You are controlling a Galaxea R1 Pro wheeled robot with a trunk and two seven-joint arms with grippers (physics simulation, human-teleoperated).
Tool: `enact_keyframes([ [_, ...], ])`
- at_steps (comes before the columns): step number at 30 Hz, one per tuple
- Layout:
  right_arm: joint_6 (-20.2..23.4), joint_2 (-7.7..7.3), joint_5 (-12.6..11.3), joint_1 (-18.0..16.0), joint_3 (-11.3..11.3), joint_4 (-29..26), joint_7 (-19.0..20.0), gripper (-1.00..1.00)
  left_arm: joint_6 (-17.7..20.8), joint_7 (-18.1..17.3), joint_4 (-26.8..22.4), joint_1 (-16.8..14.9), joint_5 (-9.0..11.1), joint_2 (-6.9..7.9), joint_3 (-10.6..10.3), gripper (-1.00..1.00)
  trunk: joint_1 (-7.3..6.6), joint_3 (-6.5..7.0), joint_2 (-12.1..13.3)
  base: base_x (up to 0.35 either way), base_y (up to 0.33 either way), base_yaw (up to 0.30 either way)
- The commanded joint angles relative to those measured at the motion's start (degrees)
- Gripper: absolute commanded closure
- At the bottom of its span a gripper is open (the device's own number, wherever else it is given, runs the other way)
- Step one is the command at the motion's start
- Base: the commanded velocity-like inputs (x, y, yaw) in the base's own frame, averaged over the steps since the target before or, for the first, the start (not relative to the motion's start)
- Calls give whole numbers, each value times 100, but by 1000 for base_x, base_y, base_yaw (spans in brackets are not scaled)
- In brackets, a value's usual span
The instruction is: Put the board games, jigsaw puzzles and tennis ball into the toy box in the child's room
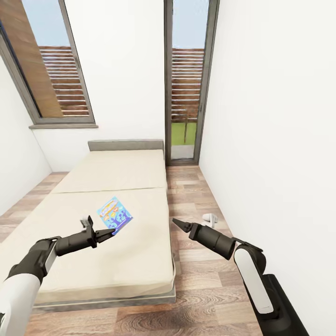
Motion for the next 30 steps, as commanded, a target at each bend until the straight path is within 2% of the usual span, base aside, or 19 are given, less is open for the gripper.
enact_keyframes([
  [1,27,4,8,-4,-7,-2,13,-100,47,-34,-1,-3,-35,3,14,100,-23,13,38,0,0,0],
  [30,27,6,11,-4,-1,-2,10,-100,56,-34,-1,-3,-32,76,17,100,-660,533,1201,0,0,0],
])
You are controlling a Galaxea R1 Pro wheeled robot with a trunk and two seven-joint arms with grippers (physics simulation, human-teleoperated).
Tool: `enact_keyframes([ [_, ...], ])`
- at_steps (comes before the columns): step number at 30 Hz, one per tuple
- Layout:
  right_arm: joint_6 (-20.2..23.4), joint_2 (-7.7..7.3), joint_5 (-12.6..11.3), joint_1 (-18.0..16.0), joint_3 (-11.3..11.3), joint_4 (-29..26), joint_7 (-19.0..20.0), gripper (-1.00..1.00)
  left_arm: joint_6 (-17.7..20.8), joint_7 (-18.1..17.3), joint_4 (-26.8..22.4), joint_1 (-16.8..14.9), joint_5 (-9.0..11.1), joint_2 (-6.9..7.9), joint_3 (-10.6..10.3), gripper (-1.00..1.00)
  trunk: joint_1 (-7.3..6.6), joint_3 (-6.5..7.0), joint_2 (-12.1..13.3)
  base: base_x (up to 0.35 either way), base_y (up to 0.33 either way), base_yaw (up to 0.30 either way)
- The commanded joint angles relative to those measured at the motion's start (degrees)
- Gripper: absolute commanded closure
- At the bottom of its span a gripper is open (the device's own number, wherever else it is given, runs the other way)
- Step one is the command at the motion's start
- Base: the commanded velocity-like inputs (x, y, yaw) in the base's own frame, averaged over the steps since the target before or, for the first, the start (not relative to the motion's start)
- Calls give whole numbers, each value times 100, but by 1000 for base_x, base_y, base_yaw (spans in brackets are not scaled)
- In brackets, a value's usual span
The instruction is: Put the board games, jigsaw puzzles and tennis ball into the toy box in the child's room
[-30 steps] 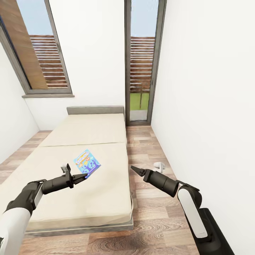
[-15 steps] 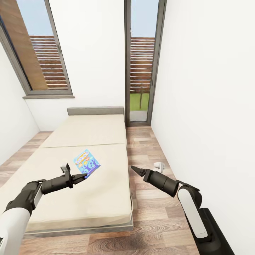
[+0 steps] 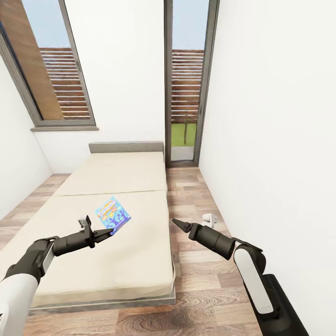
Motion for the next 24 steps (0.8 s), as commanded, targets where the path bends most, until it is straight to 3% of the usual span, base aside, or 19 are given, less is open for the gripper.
enact_keyframes([
  [1,27,3,6,-4,-9,1,15,-100,46,-34,-1,-4,-35,7,11,100,-22,12,37,0,0,0],
  [14,27,4,6,-4,-8,7,15,-100,46,-34,0,-4,-35,70,74,100,-308,246,559,0,0,0],
  [24,27,3,6,-4,0,7,15,-100,149,-34,36,2,-60,145,579,100,-527,425,960,0,0,0],
])
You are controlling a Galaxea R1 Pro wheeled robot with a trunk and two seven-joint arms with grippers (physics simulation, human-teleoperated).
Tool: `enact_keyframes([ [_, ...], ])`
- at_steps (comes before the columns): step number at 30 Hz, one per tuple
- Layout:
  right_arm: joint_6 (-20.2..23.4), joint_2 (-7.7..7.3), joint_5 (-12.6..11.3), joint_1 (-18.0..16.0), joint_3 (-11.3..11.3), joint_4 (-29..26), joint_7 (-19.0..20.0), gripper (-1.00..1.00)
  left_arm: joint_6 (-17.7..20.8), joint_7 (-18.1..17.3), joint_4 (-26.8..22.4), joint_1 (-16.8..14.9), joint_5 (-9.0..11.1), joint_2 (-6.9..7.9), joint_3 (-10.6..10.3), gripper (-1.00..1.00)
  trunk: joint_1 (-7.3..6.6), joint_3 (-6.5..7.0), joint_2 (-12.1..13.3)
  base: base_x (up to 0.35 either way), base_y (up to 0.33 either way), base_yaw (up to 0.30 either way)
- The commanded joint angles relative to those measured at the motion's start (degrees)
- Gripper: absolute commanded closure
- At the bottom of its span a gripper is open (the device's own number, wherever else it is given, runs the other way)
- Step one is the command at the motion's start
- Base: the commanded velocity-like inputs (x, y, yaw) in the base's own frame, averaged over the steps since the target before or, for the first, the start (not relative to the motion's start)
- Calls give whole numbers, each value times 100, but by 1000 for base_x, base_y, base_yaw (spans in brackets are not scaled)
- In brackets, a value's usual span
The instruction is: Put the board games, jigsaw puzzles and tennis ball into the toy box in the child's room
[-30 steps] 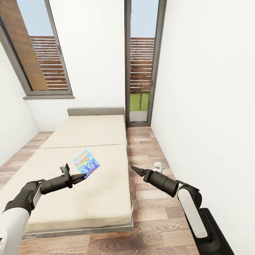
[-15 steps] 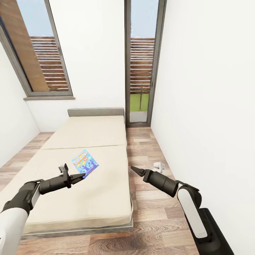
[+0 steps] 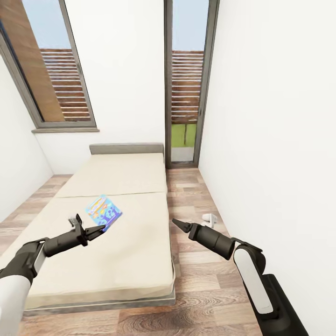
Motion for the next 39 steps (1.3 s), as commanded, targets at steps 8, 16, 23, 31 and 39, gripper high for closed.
enact_keyframes([
  [8,27,10,6,-4,3,-2,15,-100,77,-34,13,7,-50,121,620,100,-175,137,317,0,0,0],
  [16,26,11,8,-4,25,42,7,-100,84,323,14,10,-45,148,1263,100,-285,227,518,0,0,0],
  [23,27,11,8,-4,30,64,7,-100,47,380,9,174,-35,147,1701,100,-285,227,518,0,0,0],
  [31,20,11,13,-4,33,68,7,-100,32,420,5,271,-44,138,2352,100,-285,227,518,9,0,0],
  [39,23,11,15,-4,33,66,-38,-100,31,523,14,297,-58,129,2554,100,-285,227,518,52,0,0],
])
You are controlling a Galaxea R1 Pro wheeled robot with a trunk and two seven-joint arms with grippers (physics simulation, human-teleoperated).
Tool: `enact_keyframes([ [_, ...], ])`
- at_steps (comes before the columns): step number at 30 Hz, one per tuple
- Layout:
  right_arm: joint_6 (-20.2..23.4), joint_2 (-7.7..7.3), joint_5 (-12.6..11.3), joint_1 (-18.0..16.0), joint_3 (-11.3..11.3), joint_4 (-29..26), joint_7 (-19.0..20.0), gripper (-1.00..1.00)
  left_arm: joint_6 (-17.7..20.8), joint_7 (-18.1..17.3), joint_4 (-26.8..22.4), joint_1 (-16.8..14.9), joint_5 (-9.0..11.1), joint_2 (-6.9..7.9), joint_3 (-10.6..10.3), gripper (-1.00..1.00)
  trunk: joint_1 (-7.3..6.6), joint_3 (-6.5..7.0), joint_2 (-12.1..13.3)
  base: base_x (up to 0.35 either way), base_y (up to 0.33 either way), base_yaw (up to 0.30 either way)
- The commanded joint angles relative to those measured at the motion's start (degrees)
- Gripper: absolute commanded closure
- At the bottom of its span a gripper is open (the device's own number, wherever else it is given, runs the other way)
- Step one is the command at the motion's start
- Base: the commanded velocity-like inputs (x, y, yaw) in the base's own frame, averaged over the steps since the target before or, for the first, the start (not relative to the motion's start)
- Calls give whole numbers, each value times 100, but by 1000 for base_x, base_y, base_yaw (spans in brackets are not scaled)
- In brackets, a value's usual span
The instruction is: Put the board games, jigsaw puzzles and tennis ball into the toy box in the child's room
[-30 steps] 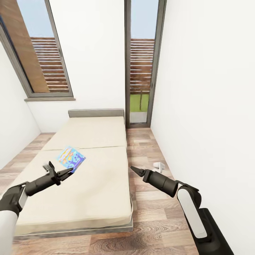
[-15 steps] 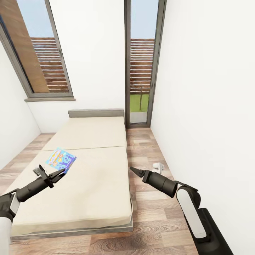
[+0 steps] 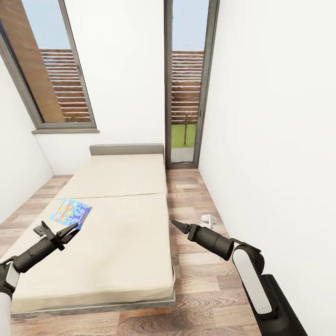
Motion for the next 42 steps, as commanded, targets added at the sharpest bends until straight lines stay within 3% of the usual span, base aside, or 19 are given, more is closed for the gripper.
enact_keyframes([
  [1,28,3,4,-4,-7,-2,12,-100,48,3,-1,-7,-34,-2,42,100,1,-8,-7,8,0,0],
  [10,24,3,-3,-4,-7,-9,-1,-100,47,241,-1,-6,-33,-14,249,100,1,-4,-7,77,0,27],
  [42,23,11,5,-4,1,-7,-1,-100,23,255,0,-6,-33,-40,263,100,1,21,-7,9,0,52],
])
